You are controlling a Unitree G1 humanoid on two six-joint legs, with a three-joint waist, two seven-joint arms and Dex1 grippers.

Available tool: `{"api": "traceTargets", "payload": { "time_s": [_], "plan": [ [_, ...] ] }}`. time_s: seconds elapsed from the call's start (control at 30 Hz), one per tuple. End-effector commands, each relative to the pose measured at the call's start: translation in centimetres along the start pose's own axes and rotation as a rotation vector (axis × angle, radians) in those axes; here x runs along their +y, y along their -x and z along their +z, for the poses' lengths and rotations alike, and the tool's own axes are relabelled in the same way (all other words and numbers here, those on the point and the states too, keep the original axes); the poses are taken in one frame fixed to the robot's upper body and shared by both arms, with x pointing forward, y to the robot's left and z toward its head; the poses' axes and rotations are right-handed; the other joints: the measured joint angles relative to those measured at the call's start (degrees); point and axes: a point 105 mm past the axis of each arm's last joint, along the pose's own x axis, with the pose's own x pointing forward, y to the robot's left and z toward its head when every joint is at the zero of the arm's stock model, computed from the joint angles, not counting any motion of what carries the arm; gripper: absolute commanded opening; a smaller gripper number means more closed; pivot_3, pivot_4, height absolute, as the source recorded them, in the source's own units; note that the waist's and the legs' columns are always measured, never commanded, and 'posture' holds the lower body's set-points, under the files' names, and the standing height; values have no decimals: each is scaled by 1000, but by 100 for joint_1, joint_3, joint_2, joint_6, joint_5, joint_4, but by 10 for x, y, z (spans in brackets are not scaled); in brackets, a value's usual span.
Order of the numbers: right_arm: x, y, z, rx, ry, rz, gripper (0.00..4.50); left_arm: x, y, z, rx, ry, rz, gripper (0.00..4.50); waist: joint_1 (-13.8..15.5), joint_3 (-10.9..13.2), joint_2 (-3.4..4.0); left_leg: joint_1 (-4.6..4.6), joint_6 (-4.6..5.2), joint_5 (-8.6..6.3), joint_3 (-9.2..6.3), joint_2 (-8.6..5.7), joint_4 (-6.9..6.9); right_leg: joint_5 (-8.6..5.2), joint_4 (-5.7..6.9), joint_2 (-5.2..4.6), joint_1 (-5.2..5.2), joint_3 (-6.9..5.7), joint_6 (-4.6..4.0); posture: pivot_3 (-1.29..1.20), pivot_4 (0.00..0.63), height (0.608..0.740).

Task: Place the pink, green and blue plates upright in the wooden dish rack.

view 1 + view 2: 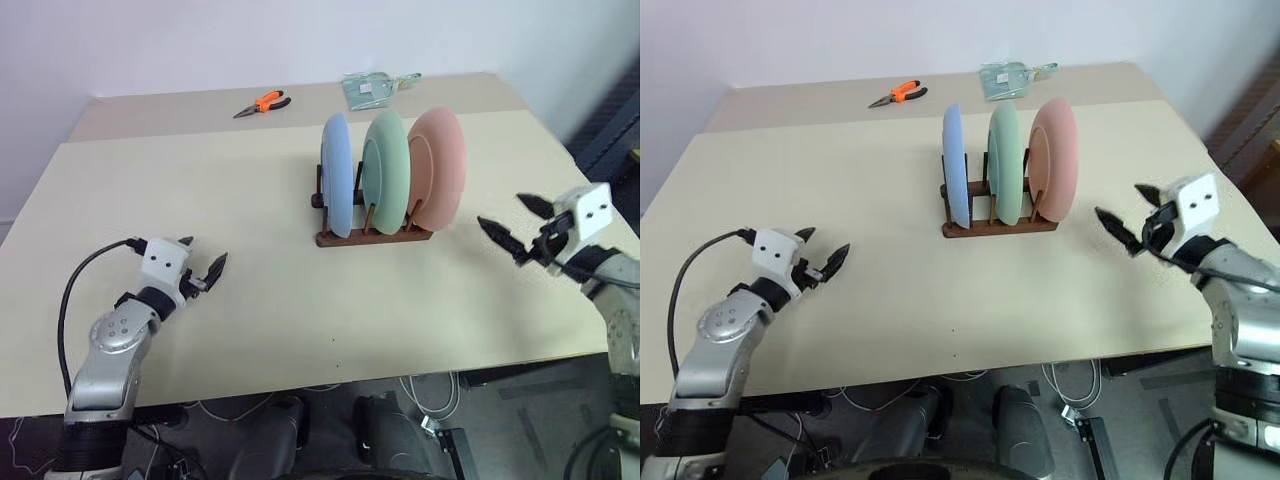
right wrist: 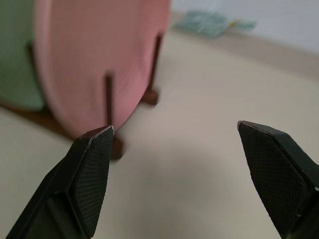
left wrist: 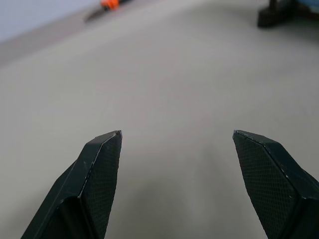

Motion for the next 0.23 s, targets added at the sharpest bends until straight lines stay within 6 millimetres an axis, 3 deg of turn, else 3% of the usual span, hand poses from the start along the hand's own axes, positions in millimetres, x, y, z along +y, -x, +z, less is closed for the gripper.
{"api": "traceTargets", "payload": {
  "time_s": [0.03, 0.23],
  "plan": [
    [7, -4, 8, -36, 29, 44, 4035, -6, 2, 11, -37, -11, -20, 3660, 17, 1, 2, 0, 0, 0, 0, 0, 1, -1, 1, 0, 0, 0, -2, 0, 150, 729],
    [15, -14, 4, -28, 38, 82, 4035, -14, 6, 10, -27, -5, -28, 3660, 35, 1, 0, -2, 1, -1, 0, 0, 9, -7, -4, -4, 8, -4, -11, 0, 150, 729]
  ]
}}
